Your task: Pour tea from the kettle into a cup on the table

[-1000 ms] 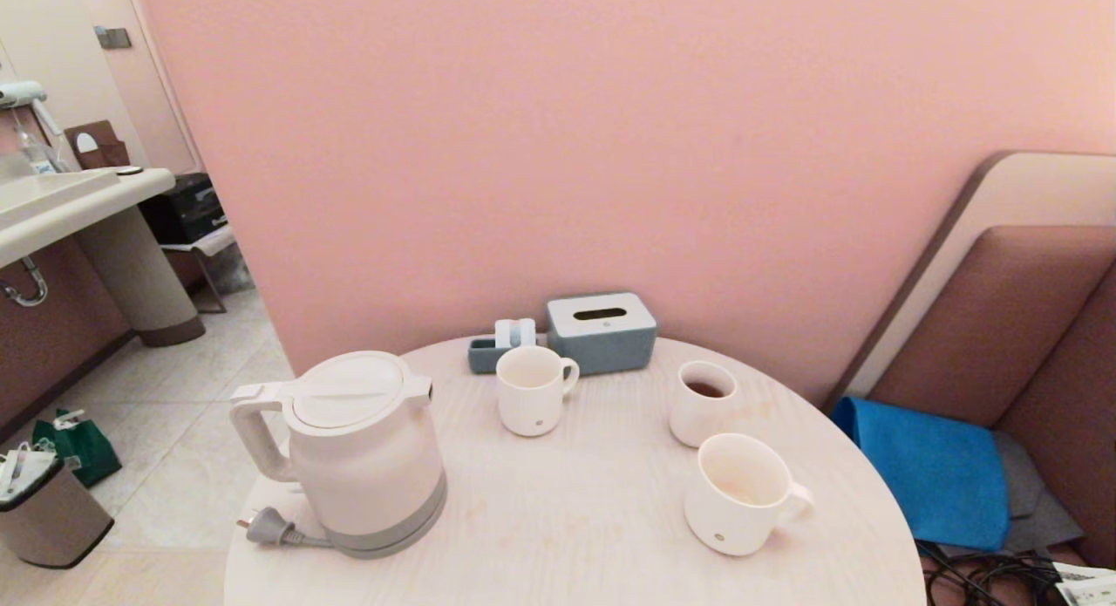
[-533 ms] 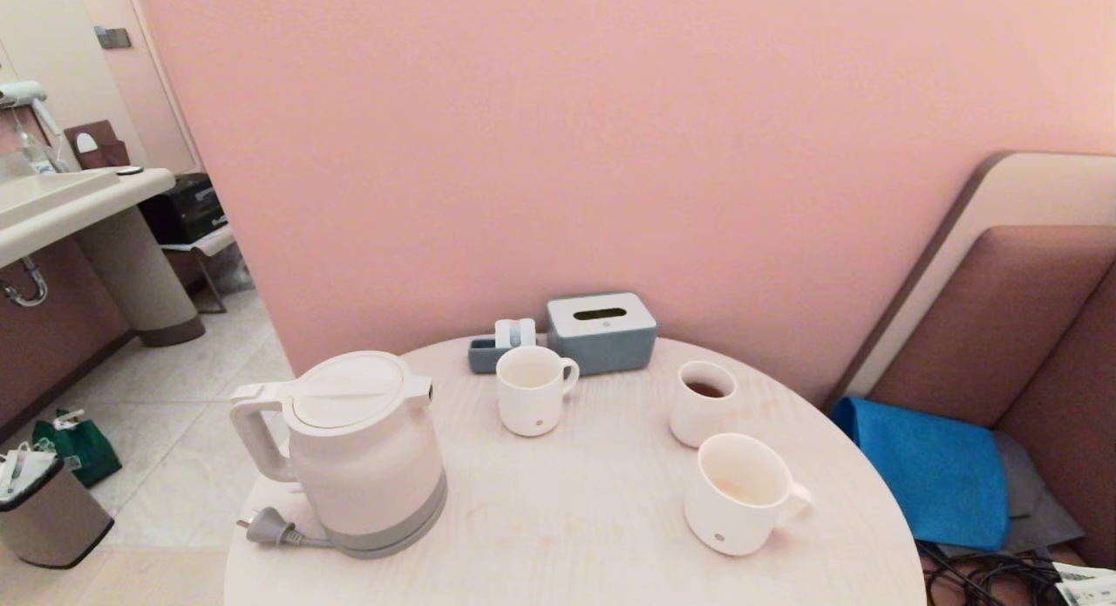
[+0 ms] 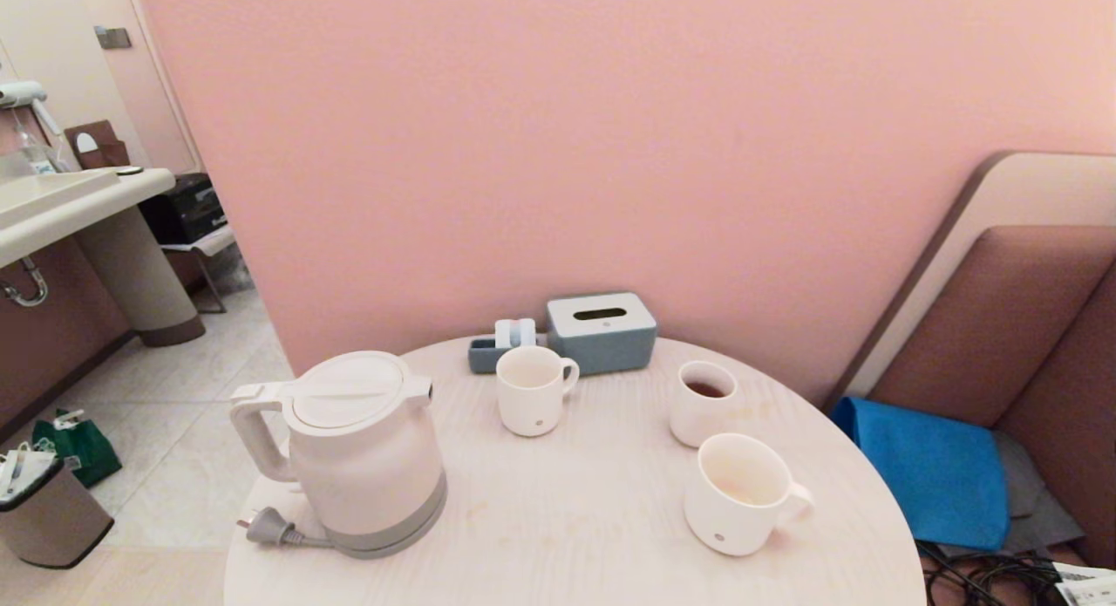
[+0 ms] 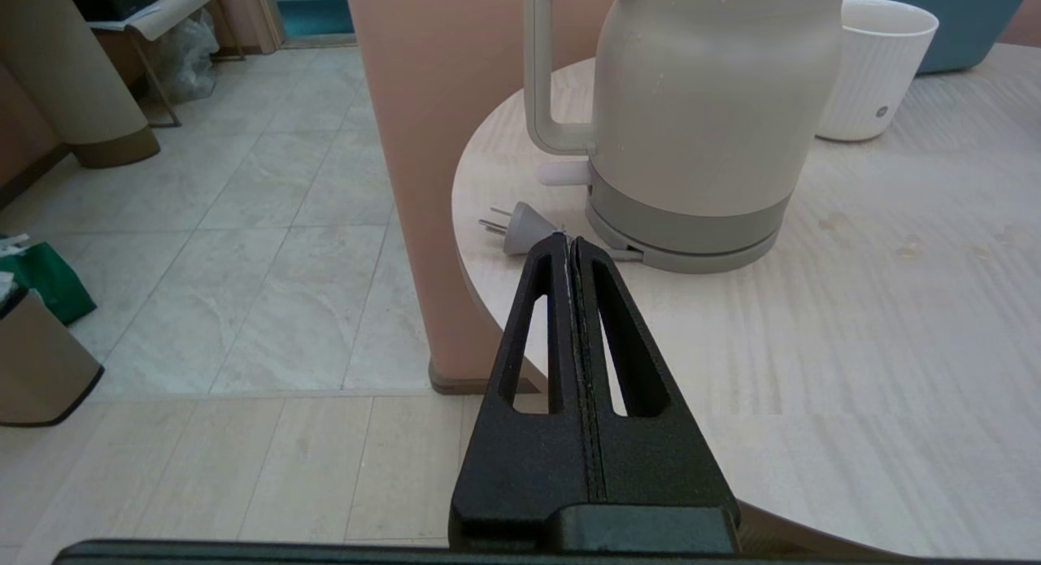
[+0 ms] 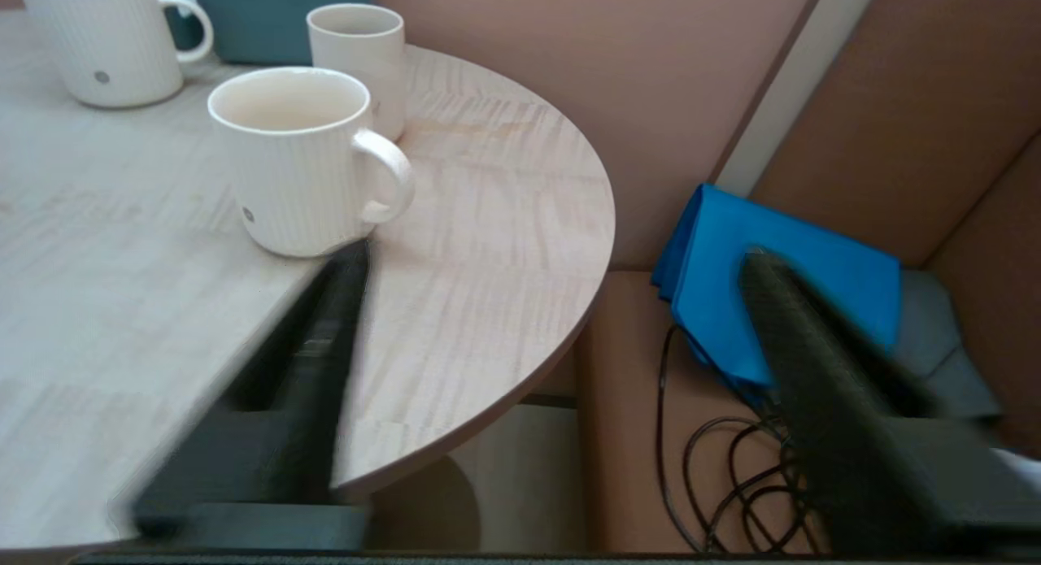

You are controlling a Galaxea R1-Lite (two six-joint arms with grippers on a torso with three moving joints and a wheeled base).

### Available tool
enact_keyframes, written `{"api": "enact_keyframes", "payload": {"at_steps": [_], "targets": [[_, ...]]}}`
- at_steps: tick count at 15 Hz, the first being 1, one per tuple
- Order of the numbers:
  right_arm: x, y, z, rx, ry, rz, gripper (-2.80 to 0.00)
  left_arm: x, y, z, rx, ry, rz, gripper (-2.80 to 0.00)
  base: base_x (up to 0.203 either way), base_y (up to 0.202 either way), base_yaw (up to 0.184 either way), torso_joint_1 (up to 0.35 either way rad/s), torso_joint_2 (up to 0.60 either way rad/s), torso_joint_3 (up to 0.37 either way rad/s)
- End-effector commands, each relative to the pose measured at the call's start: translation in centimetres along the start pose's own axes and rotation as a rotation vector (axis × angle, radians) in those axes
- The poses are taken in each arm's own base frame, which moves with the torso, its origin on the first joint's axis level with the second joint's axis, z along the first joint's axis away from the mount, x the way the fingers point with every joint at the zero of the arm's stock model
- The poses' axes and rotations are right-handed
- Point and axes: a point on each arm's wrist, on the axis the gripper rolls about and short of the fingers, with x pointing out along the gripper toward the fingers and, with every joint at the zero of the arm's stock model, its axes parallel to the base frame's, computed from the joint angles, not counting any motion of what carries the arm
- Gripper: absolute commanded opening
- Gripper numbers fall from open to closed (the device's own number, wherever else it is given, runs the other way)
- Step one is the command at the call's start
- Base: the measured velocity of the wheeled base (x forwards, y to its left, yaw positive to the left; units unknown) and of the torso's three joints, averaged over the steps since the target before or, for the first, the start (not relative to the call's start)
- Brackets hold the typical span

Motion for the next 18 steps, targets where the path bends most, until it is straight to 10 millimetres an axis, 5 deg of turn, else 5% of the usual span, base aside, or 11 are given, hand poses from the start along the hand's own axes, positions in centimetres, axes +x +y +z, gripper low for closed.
{"api": "enact_keyframes", "payload": {"at_steps": [1, 18], "targets": [[0.01, 0.0, 0.01, 0.002, 0.001, 0.0, -2.8, 0.0, 0.0, 0.0, 0.0, 0.0, 0.001, -2.8, 0.0, 0.0, 0.0, 0.0, 0.0, 0.0], [0.01, -0.01, 0.01, 0.027, 0.001, -0.006, -2.8, 0.0, 0.0, 0.0, 0.0, 0.0, 0.001, -2.8, 0.0, 0.0, 0.0, 0.0, 0.0, 0.0]]}}
